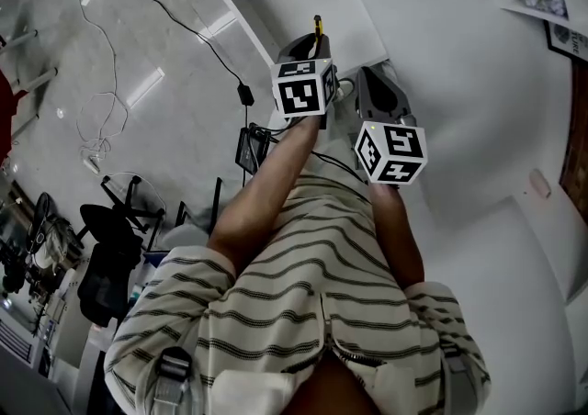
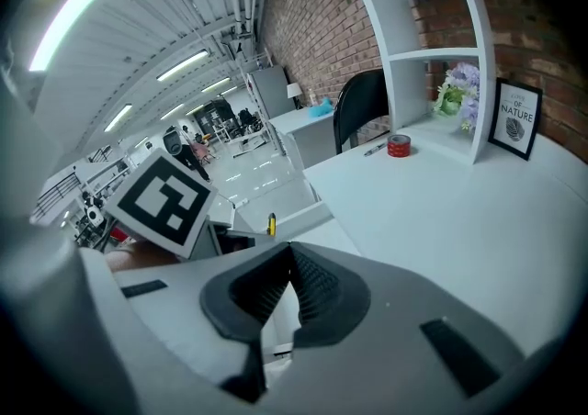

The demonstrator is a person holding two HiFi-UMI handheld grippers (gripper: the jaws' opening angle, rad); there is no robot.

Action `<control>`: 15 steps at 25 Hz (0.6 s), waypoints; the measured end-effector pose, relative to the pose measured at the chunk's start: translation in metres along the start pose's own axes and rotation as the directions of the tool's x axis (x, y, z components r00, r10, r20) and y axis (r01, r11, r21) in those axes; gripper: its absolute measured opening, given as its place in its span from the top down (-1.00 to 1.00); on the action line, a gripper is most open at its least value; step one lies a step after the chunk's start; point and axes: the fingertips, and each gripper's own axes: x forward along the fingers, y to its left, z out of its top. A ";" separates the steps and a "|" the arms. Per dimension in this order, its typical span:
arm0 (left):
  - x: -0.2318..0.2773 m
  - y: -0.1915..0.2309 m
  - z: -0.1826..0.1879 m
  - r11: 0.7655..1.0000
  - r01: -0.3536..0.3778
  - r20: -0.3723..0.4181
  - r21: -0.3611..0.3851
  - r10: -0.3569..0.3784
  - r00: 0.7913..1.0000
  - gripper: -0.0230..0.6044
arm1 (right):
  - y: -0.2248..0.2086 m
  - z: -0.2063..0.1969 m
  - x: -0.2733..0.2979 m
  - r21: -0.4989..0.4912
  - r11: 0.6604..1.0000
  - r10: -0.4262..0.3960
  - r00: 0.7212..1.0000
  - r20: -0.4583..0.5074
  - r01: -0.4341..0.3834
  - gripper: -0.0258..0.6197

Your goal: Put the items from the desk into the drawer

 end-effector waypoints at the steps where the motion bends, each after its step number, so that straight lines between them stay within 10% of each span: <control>1: 0.004 0.002 0.000 1.000 -0.007 0.001 -0.001 0.007 1.000 0.72 | -0.001 0.000 0.000 0.001 1.000 -0.001 1.000 -0.001 0.001 0.88; 15: 0.065 0.031 -0.016 0.993 -0.058 -0.079 -0.102 0.050 0.996 0.72 | -0.005 -0.012 -0.001 0.020 1.000 -0.012 1.000 -0.021 0.012 0.89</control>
